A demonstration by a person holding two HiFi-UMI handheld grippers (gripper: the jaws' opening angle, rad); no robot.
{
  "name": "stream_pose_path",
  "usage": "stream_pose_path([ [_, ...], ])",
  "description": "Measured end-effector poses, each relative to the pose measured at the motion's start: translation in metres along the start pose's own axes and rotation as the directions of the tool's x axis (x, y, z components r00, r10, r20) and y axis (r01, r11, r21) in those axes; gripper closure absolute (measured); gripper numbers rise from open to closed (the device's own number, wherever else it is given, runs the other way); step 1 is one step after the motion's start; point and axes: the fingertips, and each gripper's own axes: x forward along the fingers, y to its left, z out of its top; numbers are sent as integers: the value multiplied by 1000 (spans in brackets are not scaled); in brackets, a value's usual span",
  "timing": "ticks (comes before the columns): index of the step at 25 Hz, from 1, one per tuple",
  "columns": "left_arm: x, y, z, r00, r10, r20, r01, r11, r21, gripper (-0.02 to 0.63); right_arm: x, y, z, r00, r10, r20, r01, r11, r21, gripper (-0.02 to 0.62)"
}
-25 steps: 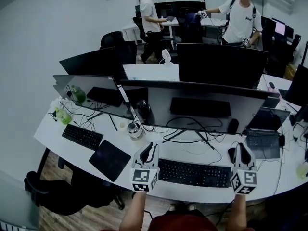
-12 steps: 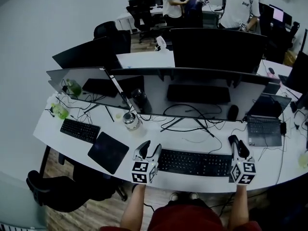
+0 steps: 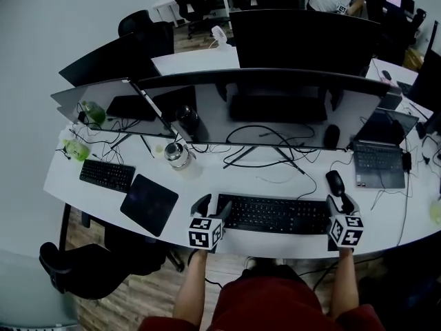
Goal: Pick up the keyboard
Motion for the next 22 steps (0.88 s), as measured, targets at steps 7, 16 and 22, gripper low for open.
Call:
stream_pose_path([
  [7,18,4,-36,995,-11,-103,8,1000,-26,303,13,-12,-42,994,16,-110,-12,999,32,316],
  [16,26,8,-70,984,-51,-170,31,993,-117,282,16,-18,-92,967,106,-232,-69,984,162,278],
  [22,33,5,-83,974,-80,-213,52,989,-136,281,21,-2,-105,941,185,-283,-126,969,213,264],
])
